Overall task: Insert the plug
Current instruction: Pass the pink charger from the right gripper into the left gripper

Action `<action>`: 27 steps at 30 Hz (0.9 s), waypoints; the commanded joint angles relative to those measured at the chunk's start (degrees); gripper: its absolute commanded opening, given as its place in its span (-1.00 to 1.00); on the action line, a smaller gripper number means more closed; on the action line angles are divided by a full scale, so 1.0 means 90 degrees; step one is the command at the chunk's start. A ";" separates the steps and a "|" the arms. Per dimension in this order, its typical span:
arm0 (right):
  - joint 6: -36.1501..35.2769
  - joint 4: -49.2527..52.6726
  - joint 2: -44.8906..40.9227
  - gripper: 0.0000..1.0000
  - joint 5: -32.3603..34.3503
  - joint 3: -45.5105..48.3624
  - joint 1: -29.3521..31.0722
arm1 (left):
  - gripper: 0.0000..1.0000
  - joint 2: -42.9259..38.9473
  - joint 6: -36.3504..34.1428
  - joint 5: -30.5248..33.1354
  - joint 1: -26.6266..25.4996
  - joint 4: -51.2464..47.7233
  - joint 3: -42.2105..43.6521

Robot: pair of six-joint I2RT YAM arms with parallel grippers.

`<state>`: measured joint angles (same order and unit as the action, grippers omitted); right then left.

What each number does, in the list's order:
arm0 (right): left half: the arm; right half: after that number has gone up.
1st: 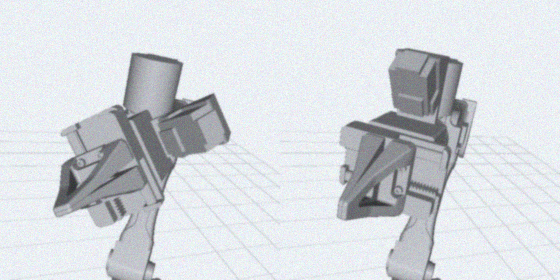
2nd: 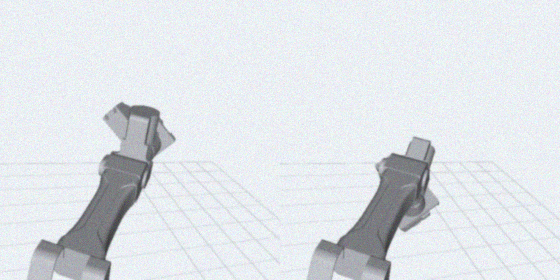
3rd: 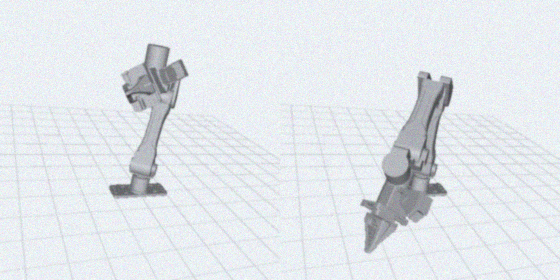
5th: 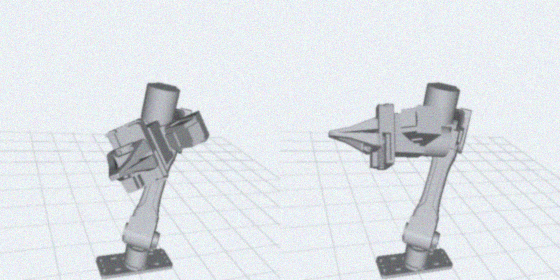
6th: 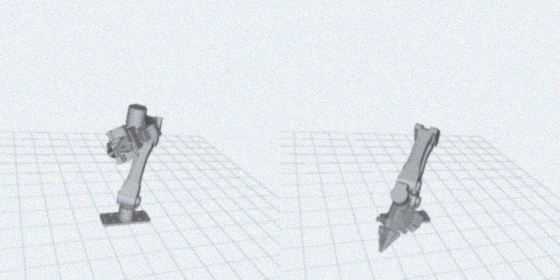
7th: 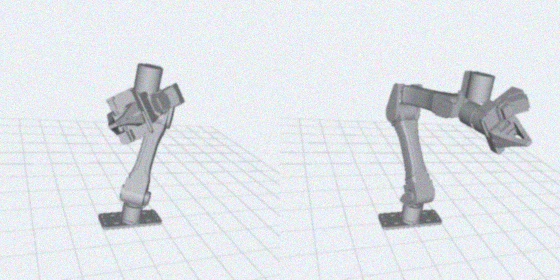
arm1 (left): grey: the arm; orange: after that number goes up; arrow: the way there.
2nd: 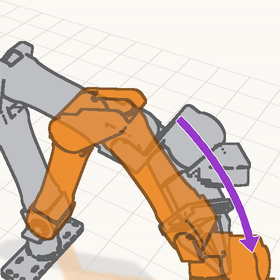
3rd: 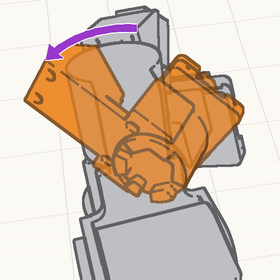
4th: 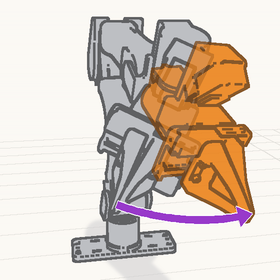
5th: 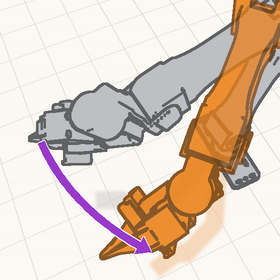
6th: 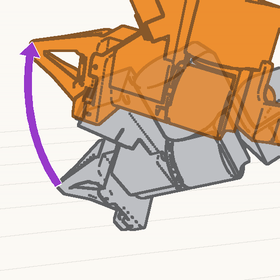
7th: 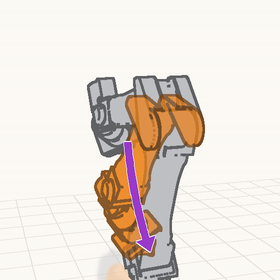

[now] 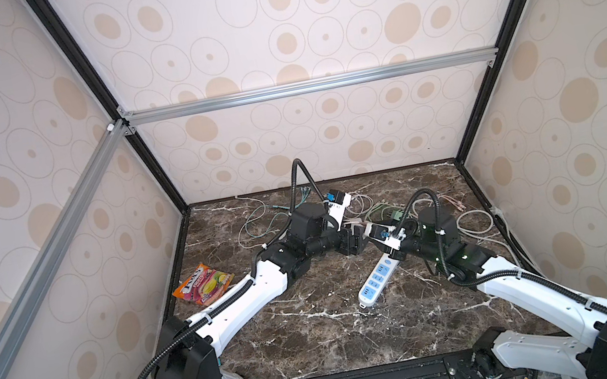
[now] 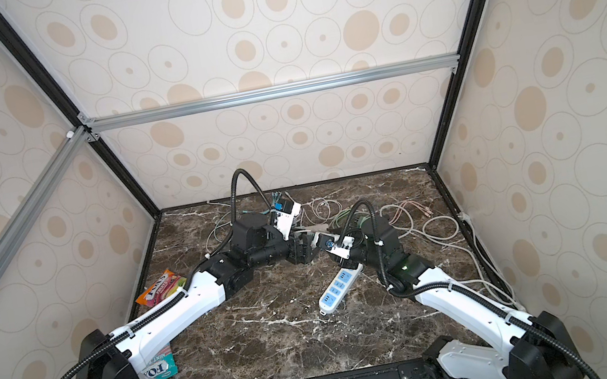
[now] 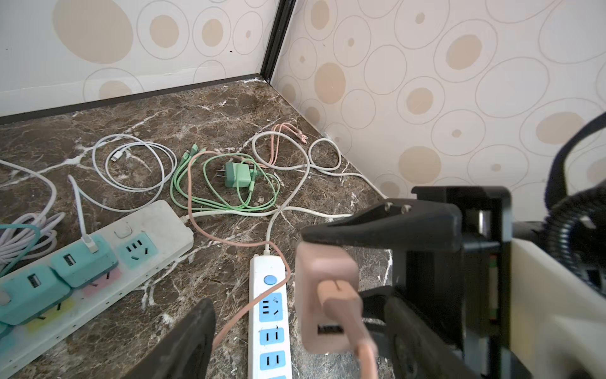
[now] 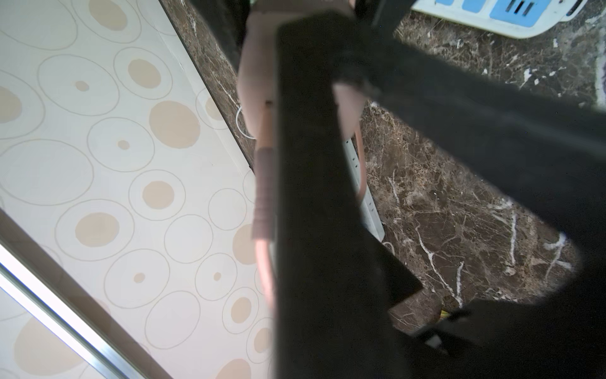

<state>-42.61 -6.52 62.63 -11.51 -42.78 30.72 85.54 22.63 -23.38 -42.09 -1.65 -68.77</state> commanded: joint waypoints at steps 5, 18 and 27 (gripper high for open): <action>-0.0123 -0.0200 -0.0119 -0.85 0.0007 -0.0175 0.0158 | 0.26 0.0147 0.0103 -0.0205 0.0045 -0.0085 -0.0403; 0.0319 -0.0049 0.0033 -0.56 -0.0060 -0.0344 0.0183 | -0.78 0.0327 0.0116 -0.0669 0.0059 -0.0150 -0.0432; 0.4272 0.1471 0.0375 0.72 0.0370 -0.0758 -0.0942 | -1.00 -0.0377 0.0114 0.1435 0.0490 -0.0308 0.0073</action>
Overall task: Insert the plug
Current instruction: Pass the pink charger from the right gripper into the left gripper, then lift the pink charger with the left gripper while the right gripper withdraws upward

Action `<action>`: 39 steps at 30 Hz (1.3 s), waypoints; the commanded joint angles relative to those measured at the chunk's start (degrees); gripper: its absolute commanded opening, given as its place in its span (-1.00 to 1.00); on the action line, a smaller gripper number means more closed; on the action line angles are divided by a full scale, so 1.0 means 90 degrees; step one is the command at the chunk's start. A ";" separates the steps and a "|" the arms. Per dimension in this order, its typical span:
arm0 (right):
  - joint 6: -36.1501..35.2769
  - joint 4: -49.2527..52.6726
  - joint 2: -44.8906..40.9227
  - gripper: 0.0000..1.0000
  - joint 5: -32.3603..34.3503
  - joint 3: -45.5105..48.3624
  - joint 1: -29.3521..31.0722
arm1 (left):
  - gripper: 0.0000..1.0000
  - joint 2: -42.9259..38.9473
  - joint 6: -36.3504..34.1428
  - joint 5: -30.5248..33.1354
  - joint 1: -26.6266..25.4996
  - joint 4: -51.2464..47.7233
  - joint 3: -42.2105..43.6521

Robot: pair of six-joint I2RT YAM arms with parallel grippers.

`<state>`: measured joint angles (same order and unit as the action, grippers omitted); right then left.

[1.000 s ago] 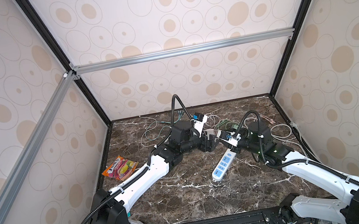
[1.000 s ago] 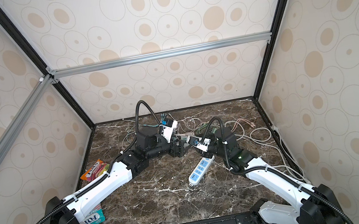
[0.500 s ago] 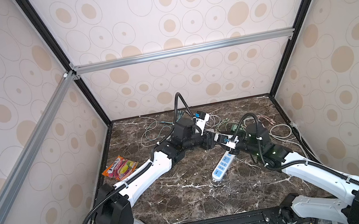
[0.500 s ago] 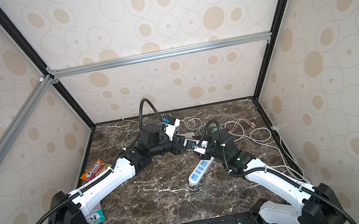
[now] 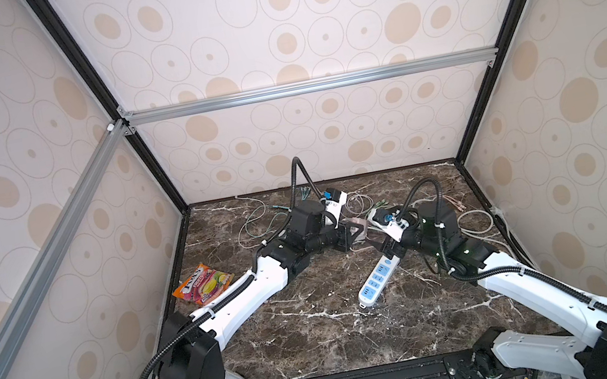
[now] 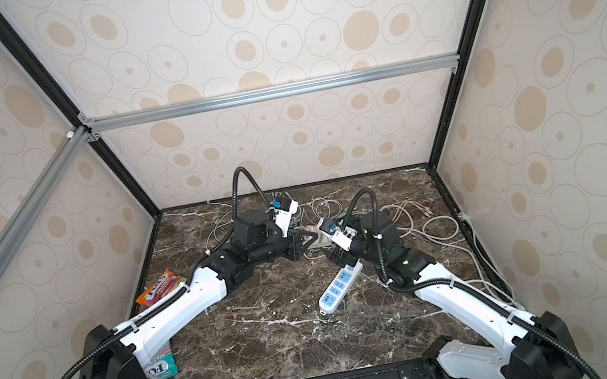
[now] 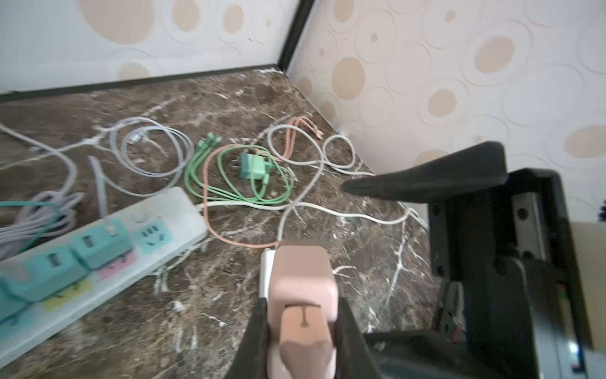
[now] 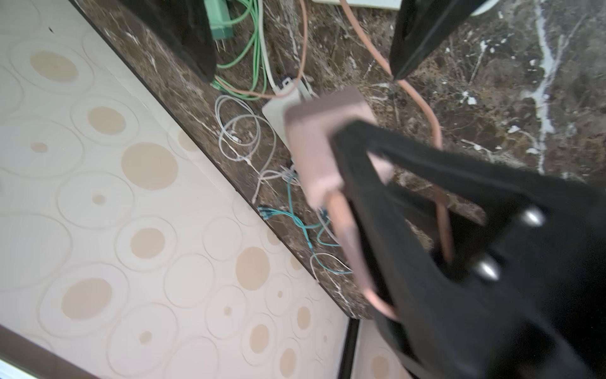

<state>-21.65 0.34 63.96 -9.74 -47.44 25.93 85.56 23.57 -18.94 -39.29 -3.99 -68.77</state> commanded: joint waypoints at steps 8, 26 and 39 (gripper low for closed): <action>0.4075 0.2192 0.2088 0.22 -0.0269 -0.1028 -0.1066 | -1.00 -0.0910 -0.0070 0.1769 0.0313 -0.0103 0.0386; 0.4643 0.2842 0.4139 -0.36 0.0241 -0.1612 -0.0801 | -1.00 -0.0578 -0.0278 0.0545 0.0332 -0.0001 0.0342; 0.8074 0.1078 0.0961 0.04 0.0602 0.1093 -0.0662 | -1.00 0.0400 -0.1210 -0.0508 -0.0215 -0.0339 -0.0622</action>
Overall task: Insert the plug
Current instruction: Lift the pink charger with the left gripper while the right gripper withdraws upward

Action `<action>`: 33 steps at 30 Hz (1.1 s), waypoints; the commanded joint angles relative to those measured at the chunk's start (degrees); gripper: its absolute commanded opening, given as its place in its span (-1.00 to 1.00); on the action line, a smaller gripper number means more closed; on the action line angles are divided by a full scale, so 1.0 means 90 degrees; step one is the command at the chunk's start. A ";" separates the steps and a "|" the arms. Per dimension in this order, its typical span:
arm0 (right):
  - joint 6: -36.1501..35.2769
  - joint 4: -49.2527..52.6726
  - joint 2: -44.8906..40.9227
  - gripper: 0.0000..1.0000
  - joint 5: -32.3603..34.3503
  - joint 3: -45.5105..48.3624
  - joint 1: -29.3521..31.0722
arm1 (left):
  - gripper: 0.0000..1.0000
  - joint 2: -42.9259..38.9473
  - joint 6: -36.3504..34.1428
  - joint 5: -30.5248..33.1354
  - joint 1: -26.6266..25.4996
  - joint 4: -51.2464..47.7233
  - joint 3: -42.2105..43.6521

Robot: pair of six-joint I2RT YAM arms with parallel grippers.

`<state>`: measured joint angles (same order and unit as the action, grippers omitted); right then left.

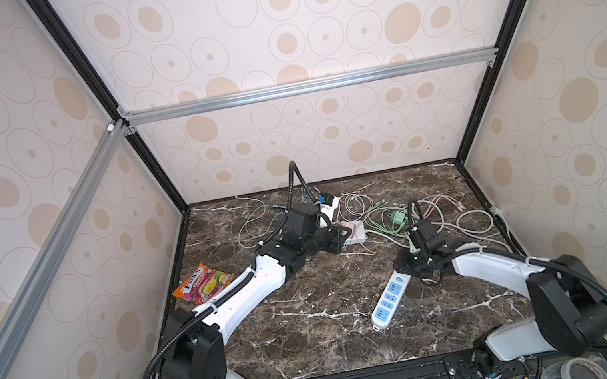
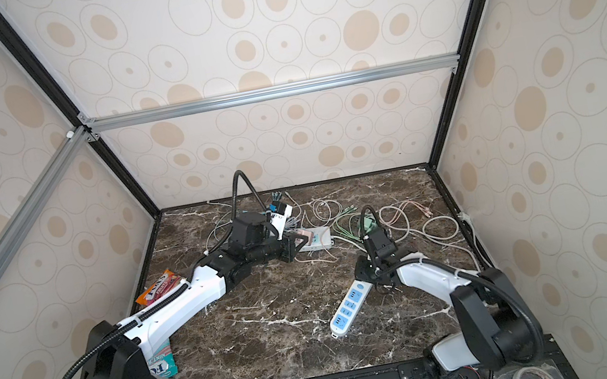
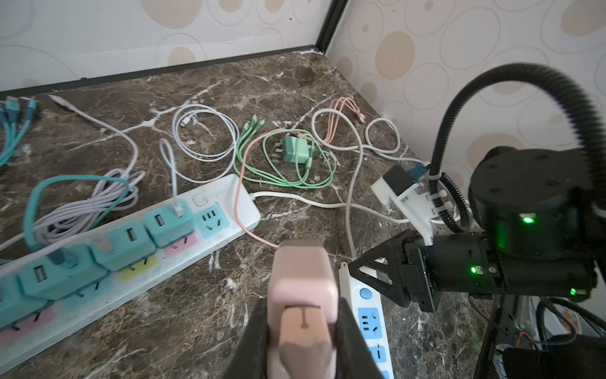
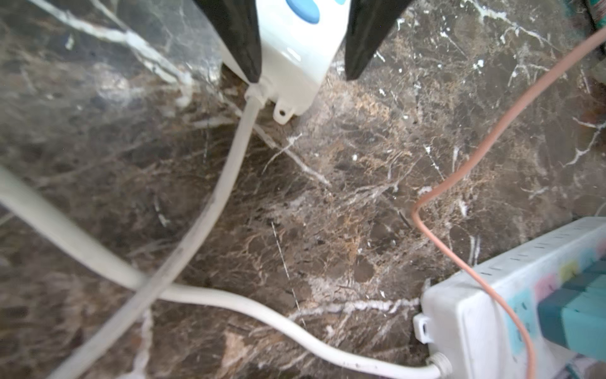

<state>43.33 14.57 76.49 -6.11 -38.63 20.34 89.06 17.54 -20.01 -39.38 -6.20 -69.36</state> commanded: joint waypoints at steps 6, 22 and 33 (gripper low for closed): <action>0.0566 -0.0516 -0.0322 0.99 -0.0702 -0.0902 -0.0721 | -1.00 -0.0379 -0.0704 -0.1046 -0.0307 -0.0012 -0.0988; 0.1963 -0.1847 0.2976 0.98 -0.1783 -0.3308 -0.1303 | -1.00 -0.1308 -0.1022 -0.1787 -0.0261 -0.0145 -0.1802; 0.2808 -0.3285 0.4321 -0.30 -0.1957 -0.4101 -0.1292 | -1.00 -0.1782 -0.0957 -0.1692 -0.0236 0.0062 -0.1392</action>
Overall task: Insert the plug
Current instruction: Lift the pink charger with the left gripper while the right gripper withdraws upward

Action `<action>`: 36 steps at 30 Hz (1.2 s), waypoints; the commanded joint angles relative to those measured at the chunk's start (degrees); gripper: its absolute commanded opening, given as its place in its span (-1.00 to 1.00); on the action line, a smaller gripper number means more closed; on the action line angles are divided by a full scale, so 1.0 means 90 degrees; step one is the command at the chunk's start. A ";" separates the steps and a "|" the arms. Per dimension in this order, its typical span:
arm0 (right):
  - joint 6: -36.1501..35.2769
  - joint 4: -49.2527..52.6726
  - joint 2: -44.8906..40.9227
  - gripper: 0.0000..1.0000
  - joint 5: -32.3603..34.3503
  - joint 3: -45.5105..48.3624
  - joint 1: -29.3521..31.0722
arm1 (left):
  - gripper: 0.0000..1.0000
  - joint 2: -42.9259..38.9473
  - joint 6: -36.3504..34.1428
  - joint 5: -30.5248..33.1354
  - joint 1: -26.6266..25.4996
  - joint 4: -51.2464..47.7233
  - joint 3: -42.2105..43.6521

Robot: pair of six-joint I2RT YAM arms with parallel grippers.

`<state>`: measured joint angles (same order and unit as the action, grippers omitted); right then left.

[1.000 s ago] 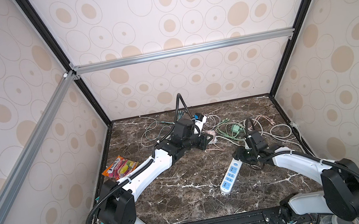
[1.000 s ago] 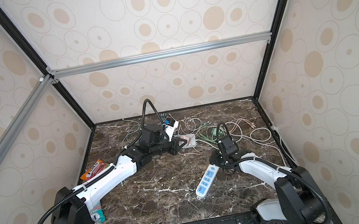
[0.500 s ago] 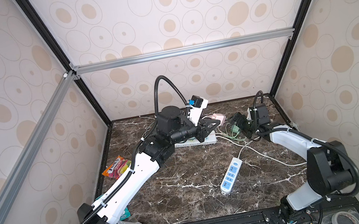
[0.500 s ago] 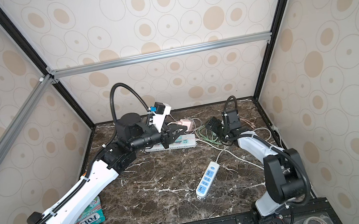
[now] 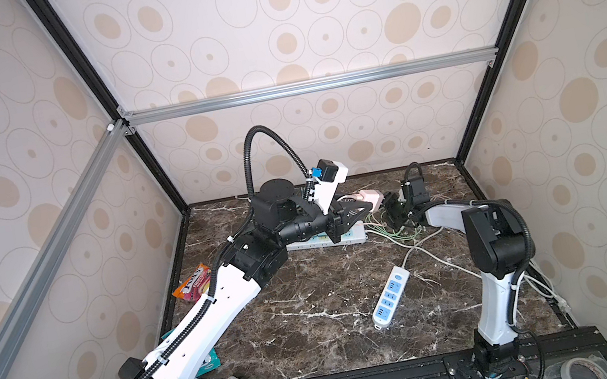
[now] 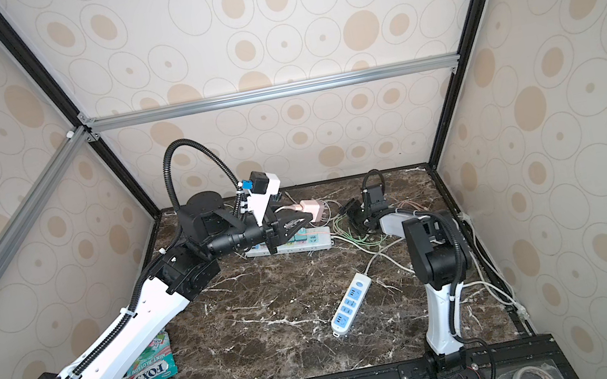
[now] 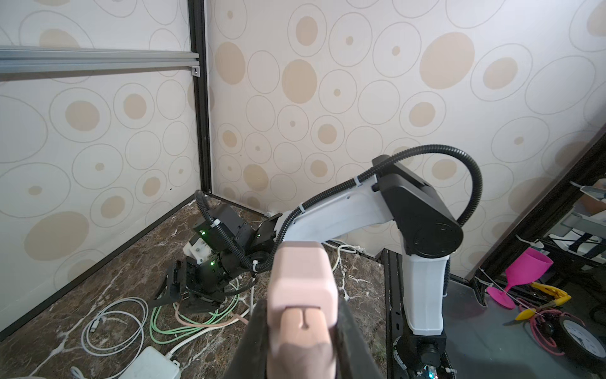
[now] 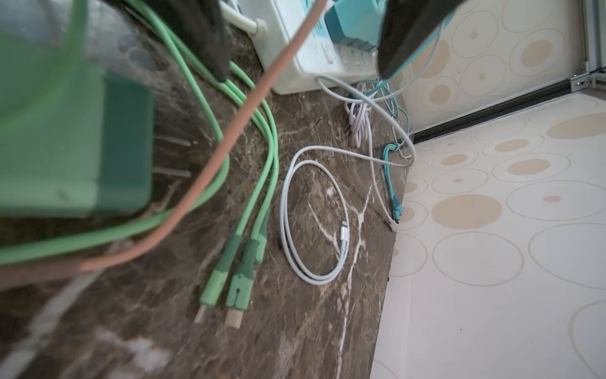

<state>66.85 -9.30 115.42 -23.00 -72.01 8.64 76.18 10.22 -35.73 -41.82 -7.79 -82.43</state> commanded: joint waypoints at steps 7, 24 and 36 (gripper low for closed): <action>-0.1348 0.0211 -0.1026 -1.00 0.0508 -0.1450 -0.0003 | -1.00 -0.0605 -0.0322 0.0888 0.0116 -0.0087 0.0369; -0.3002 0.0954 -0.2642 -1.00 0.0569 -0.2493 -0.1032 | -1.00 0.0813 -0.0767 0.0357 -0.0219 -0.0531 -0.0286; -0.4141 0.1828 -0.2716 -0.99 0.0175 -0.1463 -0.2152 | -1.00 0.2390 -0.0726 0.0452 -0.0732 -0.0219 -0.1143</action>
<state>32.84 4.21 89.69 -19.46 -87.57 -9.47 93.65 4.91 -32.08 -46.94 -11.73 -89.19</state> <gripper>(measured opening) 0.055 0.246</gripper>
